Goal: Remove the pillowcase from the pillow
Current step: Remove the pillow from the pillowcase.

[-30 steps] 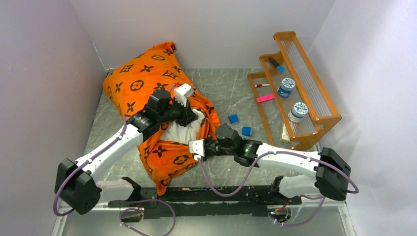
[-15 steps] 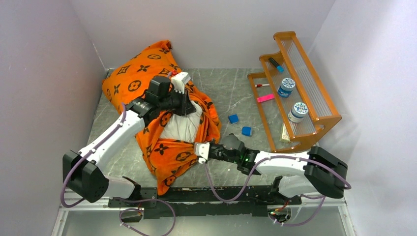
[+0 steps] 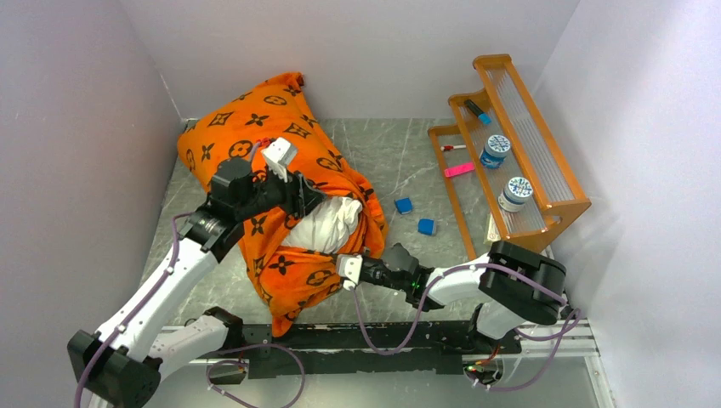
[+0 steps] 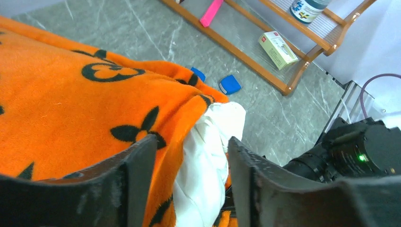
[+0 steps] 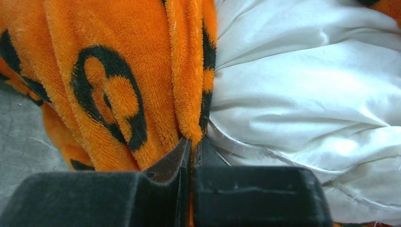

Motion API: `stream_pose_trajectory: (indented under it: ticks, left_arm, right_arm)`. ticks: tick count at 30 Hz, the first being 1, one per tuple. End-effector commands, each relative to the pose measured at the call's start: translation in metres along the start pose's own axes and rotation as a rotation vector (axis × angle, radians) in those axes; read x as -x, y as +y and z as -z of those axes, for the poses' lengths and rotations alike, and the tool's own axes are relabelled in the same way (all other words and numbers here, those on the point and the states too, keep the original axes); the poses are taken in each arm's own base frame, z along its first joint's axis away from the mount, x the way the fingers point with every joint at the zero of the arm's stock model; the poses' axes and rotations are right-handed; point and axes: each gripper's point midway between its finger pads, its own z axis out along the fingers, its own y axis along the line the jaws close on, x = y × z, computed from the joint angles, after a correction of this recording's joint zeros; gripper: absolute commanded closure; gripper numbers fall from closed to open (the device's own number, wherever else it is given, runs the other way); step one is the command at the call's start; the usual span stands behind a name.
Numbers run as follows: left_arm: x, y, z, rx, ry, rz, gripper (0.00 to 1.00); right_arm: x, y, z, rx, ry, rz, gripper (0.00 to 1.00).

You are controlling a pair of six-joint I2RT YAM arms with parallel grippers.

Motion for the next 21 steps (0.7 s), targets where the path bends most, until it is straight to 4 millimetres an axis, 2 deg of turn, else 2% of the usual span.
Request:
stream_pose_trajectory:
  ticks: [1, 5, 12, 17, 21]
  left_arm:
    - [0.000, -0.014, 0.012, -0.054, -0.044, -0.086, 0.35]
    - [-0.023, -0.017, 0.019, -0.021, 0.008, -0.093, 0.25]
    - [-0.061, -0.020, 0.027, 0.135, 0.111, -0.045, 0.07]
    - [-0.080, -0.035, 0.031, 0.163, 0.151, 0.076, 0.08]
    - [-0.093, -0.039, 0.035, 0.234, 0.173, 0.110, 0.08]
  right_arm:
    - [-0.012, 0.031, 0.005, 0.073, -0.008, -0.086, 1.00]
    - [-0.014, 0.033, 0.009, 0.069, -0.013, -0.101, 1.00]
    - [-0.015, 0.037, 0.013, 0.071, -0.024, -0.125, 1.00]
    - [-0.015, 0.039, 0.014, 0.073, -0.026, -0.133, 1.00]
    - [-0.014, 0.041, 0.014, 0.079, -0.033, -0.145, 1.00]
